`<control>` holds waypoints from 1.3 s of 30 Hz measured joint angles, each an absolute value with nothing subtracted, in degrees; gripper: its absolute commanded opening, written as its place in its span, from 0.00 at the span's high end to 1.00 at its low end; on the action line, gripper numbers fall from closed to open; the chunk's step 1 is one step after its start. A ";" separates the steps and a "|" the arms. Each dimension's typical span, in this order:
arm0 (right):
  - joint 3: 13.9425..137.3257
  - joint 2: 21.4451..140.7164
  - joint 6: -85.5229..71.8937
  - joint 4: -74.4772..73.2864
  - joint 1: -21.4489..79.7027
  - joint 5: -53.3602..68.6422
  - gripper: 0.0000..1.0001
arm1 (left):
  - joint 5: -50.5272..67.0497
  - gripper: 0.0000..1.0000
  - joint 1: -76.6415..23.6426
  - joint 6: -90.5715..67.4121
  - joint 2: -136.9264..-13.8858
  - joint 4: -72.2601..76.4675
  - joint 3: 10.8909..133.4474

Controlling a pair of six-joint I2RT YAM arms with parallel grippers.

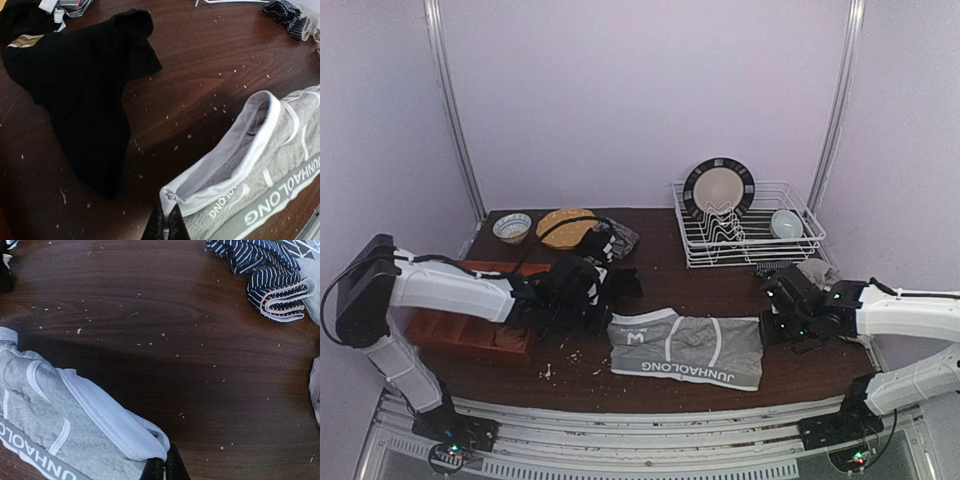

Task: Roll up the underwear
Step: Flatten out the underwear at the center of the board, then smooth out the underwear at the center of the board.

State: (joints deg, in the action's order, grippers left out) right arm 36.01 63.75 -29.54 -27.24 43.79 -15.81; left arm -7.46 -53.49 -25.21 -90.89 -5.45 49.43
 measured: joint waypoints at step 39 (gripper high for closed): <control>22.76 56.31 -51.24 -26.33 62.48 -10.46 0.59 | -12.53 0.36 -76.82 -35.53 -102.28 -6.59 52.36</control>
